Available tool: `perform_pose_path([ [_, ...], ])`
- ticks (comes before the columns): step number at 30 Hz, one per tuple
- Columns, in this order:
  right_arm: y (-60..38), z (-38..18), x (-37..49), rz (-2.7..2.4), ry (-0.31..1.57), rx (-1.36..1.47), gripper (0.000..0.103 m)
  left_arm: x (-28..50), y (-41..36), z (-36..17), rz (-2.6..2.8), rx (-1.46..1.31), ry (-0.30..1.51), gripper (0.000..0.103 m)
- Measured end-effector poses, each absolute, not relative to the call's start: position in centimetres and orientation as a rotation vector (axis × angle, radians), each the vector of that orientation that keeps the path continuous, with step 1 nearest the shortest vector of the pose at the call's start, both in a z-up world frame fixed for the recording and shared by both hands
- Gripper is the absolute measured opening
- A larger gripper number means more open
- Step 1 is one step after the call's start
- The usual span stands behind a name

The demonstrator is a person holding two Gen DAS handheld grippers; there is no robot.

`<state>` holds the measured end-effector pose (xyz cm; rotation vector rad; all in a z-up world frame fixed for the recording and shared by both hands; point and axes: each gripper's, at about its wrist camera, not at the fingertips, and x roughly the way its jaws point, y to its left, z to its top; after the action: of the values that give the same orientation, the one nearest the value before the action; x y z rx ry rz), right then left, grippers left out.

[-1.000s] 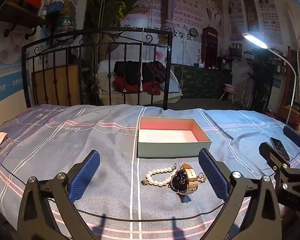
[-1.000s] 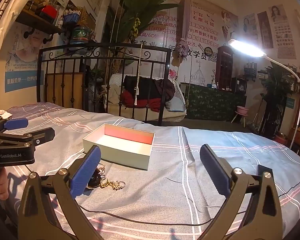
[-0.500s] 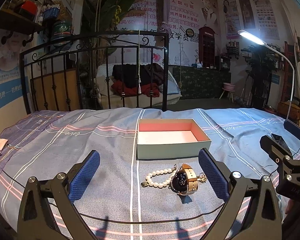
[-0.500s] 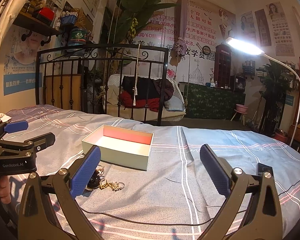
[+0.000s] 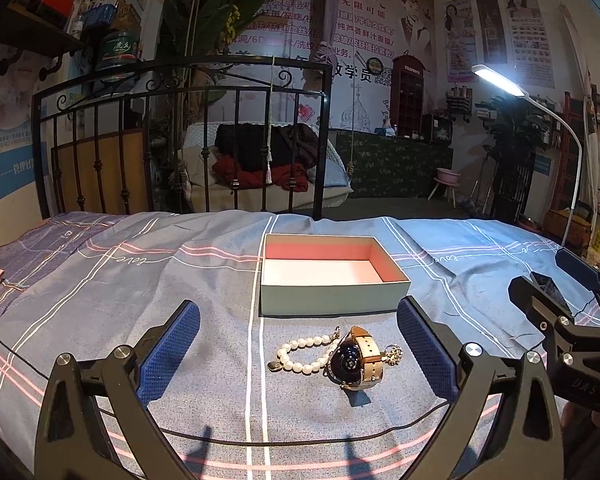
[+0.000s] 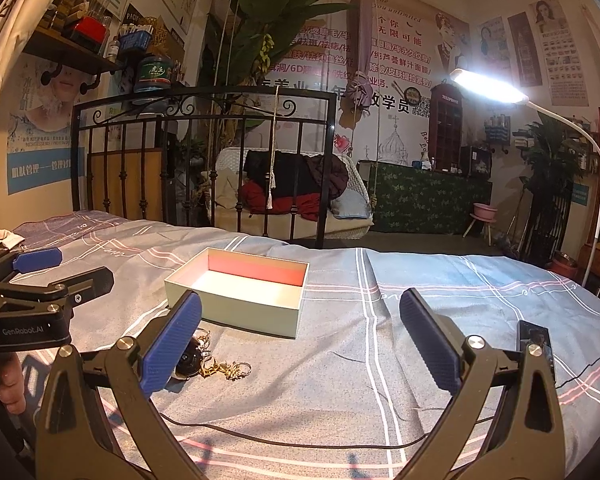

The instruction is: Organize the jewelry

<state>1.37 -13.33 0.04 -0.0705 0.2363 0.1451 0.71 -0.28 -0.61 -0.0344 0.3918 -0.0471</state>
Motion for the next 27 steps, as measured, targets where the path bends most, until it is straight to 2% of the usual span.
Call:
perform_pose_path([
  [22, -13.31, 0.00, 1.55, 0.154, 0.243, -0.062, 0.097, 0.20, 0.21, 0.09, -0.015, -0.076, 0.306, 0.096],
  [27, -13.37, 0.09, 1.66, 0.161, 0.244, -0.059, 0.097, 0.53, 0.27, -0.11, -0.055, -0.073, 0.333, 0.096],
])
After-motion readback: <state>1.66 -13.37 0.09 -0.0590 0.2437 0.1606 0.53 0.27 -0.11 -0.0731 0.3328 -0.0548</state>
